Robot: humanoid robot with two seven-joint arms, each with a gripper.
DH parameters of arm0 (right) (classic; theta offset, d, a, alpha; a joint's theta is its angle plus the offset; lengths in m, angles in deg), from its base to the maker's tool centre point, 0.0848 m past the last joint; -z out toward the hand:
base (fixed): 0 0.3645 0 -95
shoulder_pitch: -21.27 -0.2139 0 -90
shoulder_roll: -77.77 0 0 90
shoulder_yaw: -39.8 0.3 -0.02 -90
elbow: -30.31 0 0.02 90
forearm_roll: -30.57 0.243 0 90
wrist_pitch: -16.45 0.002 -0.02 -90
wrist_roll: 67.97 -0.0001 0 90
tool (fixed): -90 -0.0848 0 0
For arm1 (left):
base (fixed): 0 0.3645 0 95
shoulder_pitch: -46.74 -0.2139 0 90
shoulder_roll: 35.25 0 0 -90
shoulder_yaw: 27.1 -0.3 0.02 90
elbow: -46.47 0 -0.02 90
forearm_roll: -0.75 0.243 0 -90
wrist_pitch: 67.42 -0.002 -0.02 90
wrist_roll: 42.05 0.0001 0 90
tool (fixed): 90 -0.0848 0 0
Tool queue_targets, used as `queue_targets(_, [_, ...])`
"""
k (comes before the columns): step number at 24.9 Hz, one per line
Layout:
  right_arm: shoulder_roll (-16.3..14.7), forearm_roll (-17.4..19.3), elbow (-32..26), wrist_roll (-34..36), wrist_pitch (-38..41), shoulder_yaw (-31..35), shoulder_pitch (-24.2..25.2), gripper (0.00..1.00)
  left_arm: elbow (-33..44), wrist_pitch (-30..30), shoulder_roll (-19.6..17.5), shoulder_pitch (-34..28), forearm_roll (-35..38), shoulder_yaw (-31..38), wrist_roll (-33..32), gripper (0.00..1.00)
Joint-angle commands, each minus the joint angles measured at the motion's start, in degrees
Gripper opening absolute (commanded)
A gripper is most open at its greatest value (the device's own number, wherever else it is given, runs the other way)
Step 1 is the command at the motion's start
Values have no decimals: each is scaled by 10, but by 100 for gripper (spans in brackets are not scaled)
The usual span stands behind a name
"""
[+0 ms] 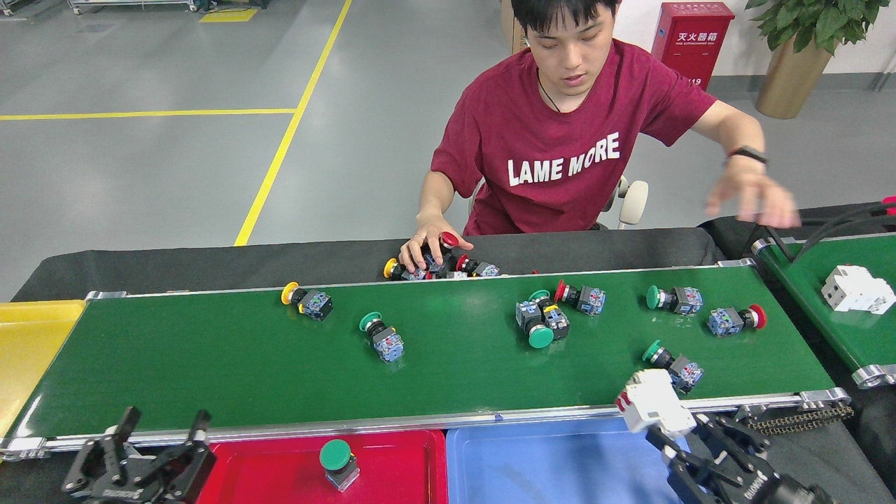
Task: Pick switch part from conveyor to tray
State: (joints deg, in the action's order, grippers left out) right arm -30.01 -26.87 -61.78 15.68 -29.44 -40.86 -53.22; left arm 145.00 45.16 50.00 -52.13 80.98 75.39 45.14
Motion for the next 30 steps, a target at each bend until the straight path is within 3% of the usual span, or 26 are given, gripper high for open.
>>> queue_targets(1, [6,-14,-10,-1,9,4,13,39,9,-51,2,19,12,-49,-23,100])
queue_targets(3, [44,-21,-14,-11,9,5,15,96,5,-101,3,47,37,-102,-28,100])
queue_targets(6, [59,-14,-20,-35,9,21,15,98,-17,-155,9,78,63,-154,-30,100])
queue_targets(12, [71,-7,-46,-37,9,45,-7,97,-76,-161,36,136,66,-170,-84,100])
queue_targets(17, [162,-17,-66,-67,9,48,-75,93,-97,-161,38,162,66,-169,-120,100])
queue_targets(19, [180,-44,-66,-87,4,45,-105,92,-99,-161,38,161,66,-169,-135,100])
queue_targets(22, [220,-136,-64,-87,-89,15,-126,92,-124,-162,40,169,66,-168,-135,100])
queue_targets(24, [237,-168,-68,-87,-135,3,-123,91,-138,-168,39,179,67,-164,-135,100])
queue_targets(27, [257,-194,-80,-76,-195,-10,-108,89,-160,-193,32,192,67,-164,-134,100])
queue_targets(30, [252,-197,-92,-17,-207,-11,-59,89,-187,-209,29,208,67,-164,-132,100])
